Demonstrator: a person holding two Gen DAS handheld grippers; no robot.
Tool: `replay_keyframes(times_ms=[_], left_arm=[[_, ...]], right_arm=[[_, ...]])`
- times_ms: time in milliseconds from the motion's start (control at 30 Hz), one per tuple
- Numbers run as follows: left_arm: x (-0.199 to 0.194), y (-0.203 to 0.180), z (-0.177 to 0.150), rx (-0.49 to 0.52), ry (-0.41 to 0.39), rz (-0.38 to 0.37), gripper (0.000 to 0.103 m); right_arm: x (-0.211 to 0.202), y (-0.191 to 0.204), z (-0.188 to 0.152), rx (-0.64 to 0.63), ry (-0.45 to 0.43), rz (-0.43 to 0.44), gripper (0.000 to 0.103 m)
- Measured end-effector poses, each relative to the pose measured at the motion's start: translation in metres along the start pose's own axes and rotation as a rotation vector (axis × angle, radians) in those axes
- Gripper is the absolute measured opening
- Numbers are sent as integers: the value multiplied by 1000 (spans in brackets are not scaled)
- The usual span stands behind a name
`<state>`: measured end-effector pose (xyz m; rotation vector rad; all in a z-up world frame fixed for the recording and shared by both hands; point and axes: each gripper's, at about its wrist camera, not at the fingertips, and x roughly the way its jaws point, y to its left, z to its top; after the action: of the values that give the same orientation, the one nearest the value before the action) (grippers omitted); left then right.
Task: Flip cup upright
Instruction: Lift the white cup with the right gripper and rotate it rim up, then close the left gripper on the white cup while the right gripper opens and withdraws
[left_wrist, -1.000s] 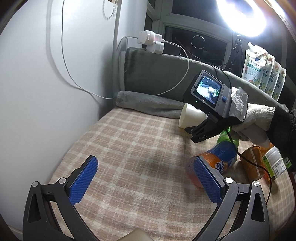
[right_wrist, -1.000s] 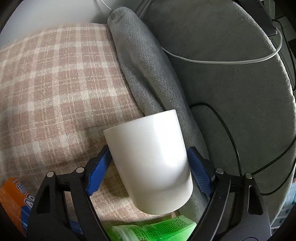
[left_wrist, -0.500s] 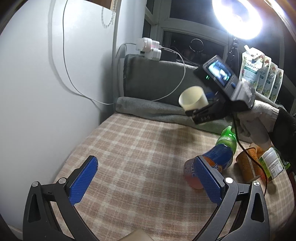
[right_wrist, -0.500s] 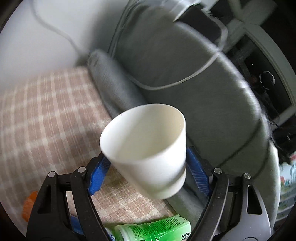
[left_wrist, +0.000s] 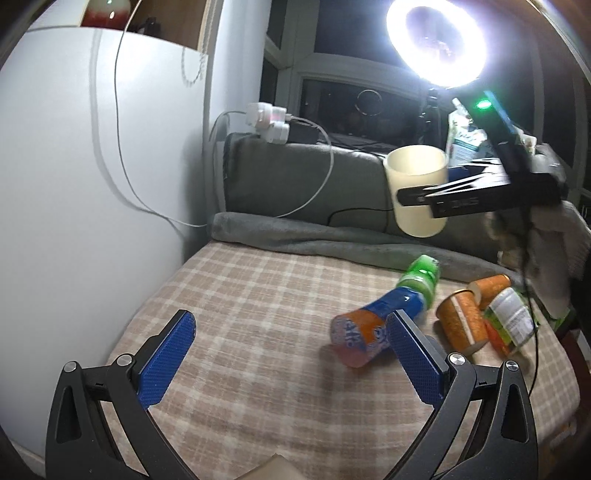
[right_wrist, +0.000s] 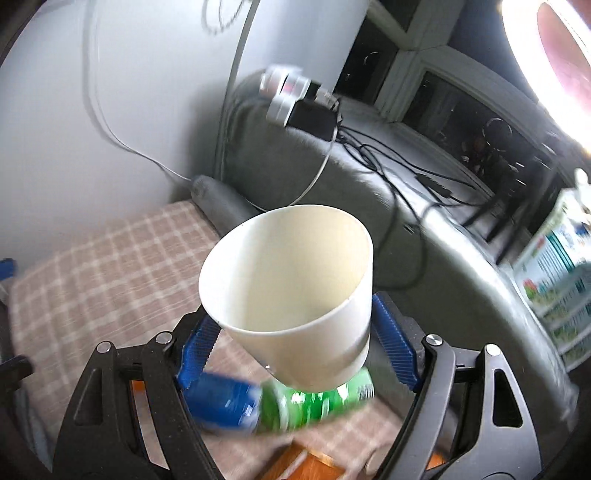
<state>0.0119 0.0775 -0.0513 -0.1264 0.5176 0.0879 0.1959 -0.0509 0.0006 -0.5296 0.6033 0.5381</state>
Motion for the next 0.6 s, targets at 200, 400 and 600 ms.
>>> replay_keyframes(times_ms=[200,400,600], left_arm=[[-18,-15,-5,32,-23,-40,102],[-31,-33,-12,70,-32,-82,102],[-38,-48,-21,103,-24,-111,102]], right_arm=[[-80,-19,-48,146,-31,64,82],[-118,-14,-107,287,-33,103,82],[-130,-8,-157,397,-3,154,82]])
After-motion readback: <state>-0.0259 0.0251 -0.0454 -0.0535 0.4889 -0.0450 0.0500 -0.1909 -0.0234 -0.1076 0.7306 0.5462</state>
